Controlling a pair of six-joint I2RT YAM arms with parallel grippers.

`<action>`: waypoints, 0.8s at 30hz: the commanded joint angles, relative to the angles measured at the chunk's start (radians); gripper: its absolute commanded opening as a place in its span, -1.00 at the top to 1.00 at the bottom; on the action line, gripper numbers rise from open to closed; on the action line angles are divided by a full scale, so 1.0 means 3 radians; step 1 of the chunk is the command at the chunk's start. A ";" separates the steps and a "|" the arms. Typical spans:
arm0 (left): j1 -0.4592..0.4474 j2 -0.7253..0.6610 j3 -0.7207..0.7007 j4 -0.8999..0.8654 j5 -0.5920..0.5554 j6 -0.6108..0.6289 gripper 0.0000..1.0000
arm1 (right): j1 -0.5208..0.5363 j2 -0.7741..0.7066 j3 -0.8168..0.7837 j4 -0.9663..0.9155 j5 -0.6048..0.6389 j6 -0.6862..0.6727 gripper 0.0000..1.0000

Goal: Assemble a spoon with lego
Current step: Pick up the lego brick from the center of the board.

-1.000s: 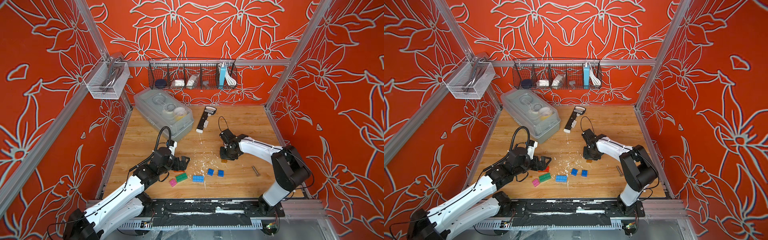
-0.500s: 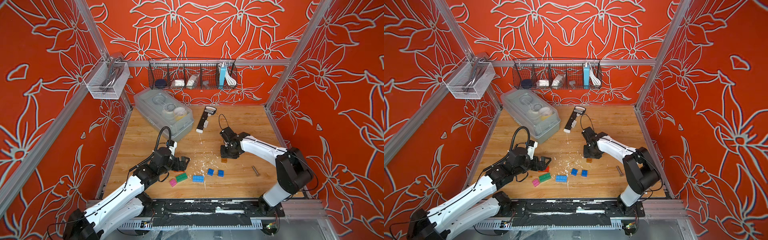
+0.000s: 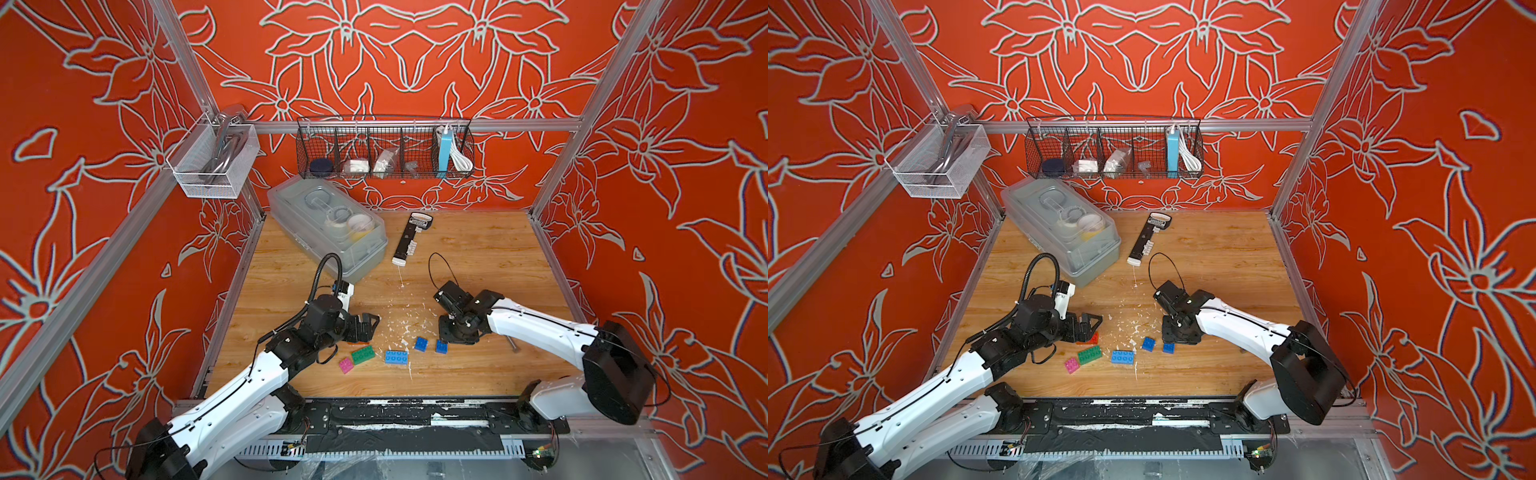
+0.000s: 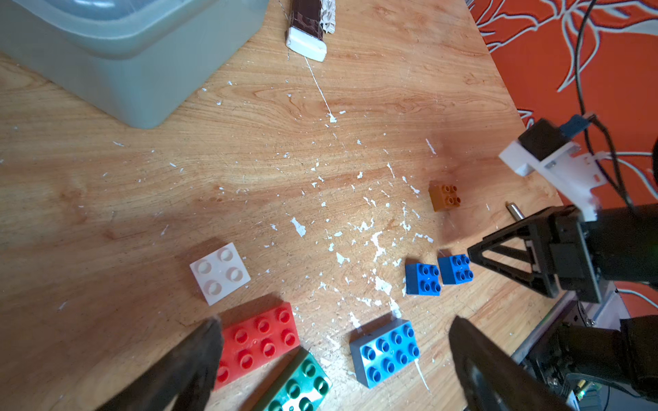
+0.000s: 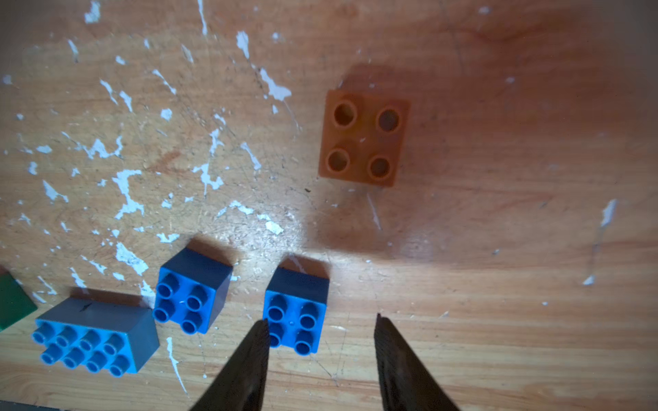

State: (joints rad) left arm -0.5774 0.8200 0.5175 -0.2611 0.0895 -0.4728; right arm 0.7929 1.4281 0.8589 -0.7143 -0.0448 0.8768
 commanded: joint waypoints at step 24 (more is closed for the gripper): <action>-0.0071 -0.0169 -0.0181 0.0106 0.0157 0.0094 -0.97 | 0.0123 -0.0077 0.0167 -0.0277 0.0460 0.0140 0.47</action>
State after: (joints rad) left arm -0.5842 0.7834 0.4751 -0.2634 0.1040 -0.4824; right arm 0.8444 1.4441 0.8688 -0.7345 0.0299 0.9466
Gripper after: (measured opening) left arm 0.984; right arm 0.327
